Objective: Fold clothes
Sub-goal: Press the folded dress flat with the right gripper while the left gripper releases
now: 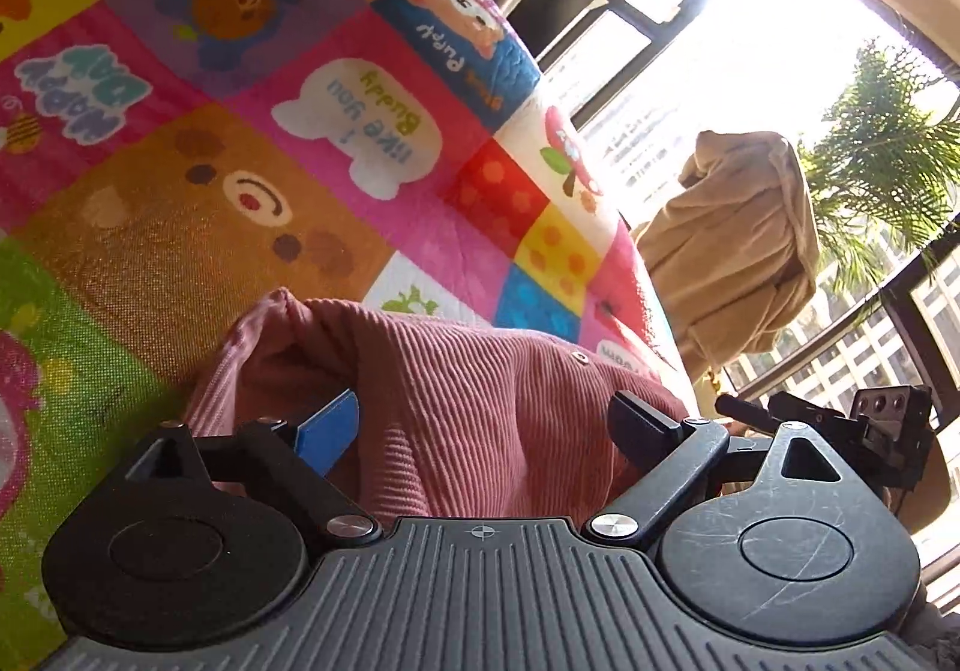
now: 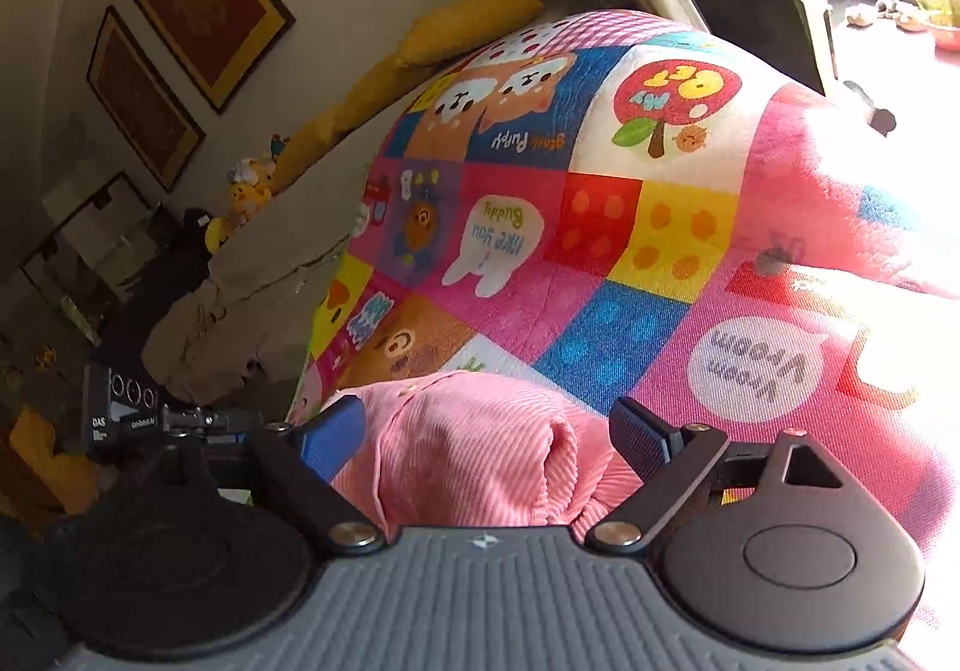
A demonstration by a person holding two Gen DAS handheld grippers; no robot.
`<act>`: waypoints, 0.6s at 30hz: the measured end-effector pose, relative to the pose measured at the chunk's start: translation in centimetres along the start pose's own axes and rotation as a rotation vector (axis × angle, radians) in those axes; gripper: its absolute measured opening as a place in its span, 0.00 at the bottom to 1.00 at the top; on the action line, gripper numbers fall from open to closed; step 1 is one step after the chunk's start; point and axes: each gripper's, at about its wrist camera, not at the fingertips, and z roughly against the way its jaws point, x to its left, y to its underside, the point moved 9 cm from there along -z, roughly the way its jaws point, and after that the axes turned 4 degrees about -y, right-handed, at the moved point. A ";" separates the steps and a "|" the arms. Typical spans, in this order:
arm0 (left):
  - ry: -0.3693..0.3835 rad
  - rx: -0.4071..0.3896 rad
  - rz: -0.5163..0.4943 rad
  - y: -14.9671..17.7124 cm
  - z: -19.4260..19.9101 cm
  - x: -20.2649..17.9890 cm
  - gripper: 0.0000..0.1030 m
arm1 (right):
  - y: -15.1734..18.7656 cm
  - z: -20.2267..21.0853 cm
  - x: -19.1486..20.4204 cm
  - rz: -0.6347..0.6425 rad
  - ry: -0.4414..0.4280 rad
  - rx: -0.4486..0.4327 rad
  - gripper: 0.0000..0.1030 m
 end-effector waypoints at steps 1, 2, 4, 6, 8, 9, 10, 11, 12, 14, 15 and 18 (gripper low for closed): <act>-0.017 0.032 0.018 0.2 -1.1 0.2 0.91 | 0.0 -0.5 -0.7 -0.051 -0.009 0.002 0.87; -0.045 0.050 0.017 0.4 -1.9 0.2 0.91 | 0.5 -1.1 -1.1 -0.071 -0.009 0.019 0.87; -0.101 0.013 -0.065 0.5 -1.9 -0.8 0.91 | 1.6 -2.0 -1.7 -0.080 0.009 0.048 0.87; -0.164 -0.060 -0.183 0.2 -0.7 -2.3 0.91 | 2.8 -2.2 -2.1 0.085 0.135 0.050 0.87; -0.214 -0.142 -0.308 -0.1 1.3 -4.3 0.91 | 3.7 -2.2 -2.3 0.251 0.260 0.051 0.87; -0.215 -0.172 -0.365 -0.2 2.0 -5.7 0.91 | 4.2 -2.1 -2.4 0.334 0.323 0.051 0.87; -0.198 -0.192 -0.408 -0.3 2.4 -7.2 0.92 | 4.5 -2.0 -2.5 0.416 0.385 0.051 0.87; -0.166 -0.196 -0.438 -0.1 2.5 -8.7 0.92 | 4.9 -1.9 -2.5 0.499 0.448 0.051 0.87; -0.126 -0.188 -0.466 0.2 2.2 -10.4 0.93 | 5.3 -2.0 -2.5 0.576 0.501 0.055 0.87; -0.089 -0.146 -0.526 1.4 0.2 -13.0 0.94 | 6.8 -3.1 -2.1 0.666 0.521 0.079 0.87; -0.084 -0.124 -0.561 2.1 -1.0 -14.1 0.94 | 7.7 -3.8 -1.5 0.699 0.499 0.093 0.87; -0.135 -0.059 -0.703 4.6 -4.6 -15.3 0.94 | 10.2 -5.1 1.0 0.819 0.421 0.121 0.87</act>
